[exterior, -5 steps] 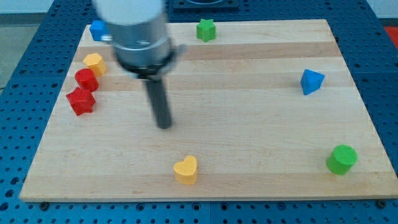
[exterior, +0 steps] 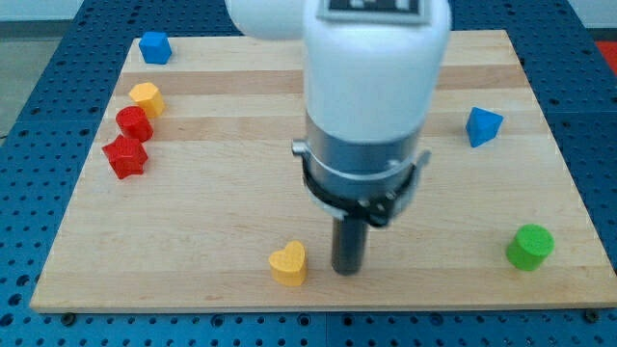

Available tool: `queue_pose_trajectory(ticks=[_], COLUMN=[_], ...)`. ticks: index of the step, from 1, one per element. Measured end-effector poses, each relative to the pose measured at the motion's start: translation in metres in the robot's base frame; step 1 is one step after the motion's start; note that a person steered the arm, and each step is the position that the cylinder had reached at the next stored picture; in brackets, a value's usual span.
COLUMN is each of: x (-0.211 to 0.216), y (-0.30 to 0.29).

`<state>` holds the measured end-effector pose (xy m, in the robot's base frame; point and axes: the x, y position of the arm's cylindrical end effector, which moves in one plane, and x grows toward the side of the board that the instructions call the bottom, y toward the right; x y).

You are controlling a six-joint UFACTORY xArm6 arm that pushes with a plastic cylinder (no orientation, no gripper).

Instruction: Move the yellow heart towards the left

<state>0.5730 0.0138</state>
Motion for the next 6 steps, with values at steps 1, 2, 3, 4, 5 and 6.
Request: queue_pose_trajectory(ticks=[1,2,3,4,5,6], x=[-0.006,0.005,0.021,0.038,0.045,0.026], y=[-0.029,-0.03,-0.031,-0.035,-0.038,-0.048])
